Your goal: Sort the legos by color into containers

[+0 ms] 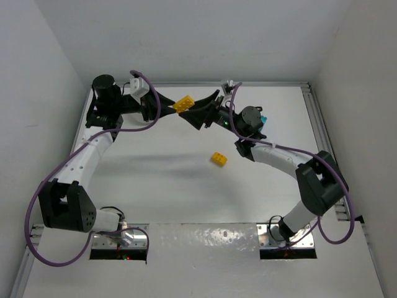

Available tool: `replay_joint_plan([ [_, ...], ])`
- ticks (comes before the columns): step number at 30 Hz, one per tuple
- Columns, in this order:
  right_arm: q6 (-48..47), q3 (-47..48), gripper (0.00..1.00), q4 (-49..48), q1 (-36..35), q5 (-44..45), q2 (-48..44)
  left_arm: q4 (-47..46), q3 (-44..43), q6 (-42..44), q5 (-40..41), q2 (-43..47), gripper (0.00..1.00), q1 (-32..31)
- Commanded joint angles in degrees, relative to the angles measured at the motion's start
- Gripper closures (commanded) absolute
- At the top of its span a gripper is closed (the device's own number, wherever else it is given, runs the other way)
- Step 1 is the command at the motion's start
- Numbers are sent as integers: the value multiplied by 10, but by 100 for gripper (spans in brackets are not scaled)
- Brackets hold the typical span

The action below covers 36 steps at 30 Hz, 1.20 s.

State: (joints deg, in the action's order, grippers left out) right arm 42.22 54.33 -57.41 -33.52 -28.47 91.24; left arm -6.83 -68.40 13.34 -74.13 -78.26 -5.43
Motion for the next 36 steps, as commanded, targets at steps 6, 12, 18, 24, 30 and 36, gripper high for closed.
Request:
replay_joint_plan([
  [6, 102, 55, 48, -141, -1, -1, 48, -61, 8, -45, -3, 18, 100, -17],
  [12, 97, 41, 60, -137, -1, -7, 43, -162, 18, -123, 25, 15, 100, -17],
  [18, 86, 30, 78, -133, -1, 6, 31, -143, 18, -106, 13, 14, 100, -17],
  [24, 73, 26, 99, -149, -1, 29, 20, -114, 20, -97, 12, 16, 100, -20],
  [30, -72, -3, 100, -25, -1, 5, -37, 9, 3, -11, 1, 14, 15, -18],
  [36, -386, 23, 100, 385, -2, -9, -112, 116, -37, 69, -17, 2, 30, -3],
])
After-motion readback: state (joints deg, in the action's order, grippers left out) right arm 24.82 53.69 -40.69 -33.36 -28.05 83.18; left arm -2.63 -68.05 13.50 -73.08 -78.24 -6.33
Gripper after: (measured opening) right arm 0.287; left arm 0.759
